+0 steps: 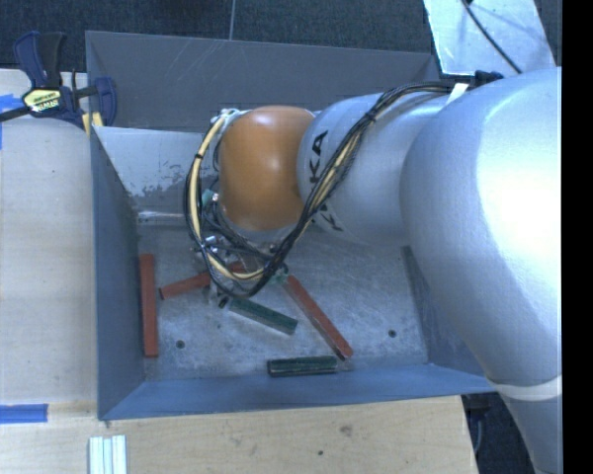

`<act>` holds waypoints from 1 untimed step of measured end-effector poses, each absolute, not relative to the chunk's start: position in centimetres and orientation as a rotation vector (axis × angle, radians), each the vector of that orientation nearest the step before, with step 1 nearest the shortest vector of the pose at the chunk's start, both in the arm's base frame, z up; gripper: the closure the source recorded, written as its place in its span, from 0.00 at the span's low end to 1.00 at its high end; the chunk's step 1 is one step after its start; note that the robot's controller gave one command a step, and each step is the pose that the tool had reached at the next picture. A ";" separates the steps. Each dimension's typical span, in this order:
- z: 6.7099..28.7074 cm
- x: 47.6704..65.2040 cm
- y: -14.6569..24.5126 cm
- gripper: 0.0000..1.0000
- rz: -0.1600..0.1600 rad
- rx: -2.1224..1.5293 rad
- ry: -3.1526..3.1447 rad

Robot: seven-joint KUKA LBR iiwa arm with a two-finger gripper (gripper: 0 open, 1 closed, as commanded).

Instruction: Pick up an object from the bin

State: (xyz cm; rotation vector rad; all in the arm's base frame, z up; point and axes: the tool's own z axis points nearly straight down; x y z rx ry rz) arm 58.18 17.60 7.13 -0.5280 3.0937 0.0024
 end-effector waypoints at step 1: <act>24.1 58.7 22.6 1.00 0.004 -0.784 3.028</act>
Offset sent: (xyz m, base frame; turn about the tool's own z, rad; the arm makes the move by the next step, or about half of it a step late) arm 0.0025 0.0486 0.1638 -0.1693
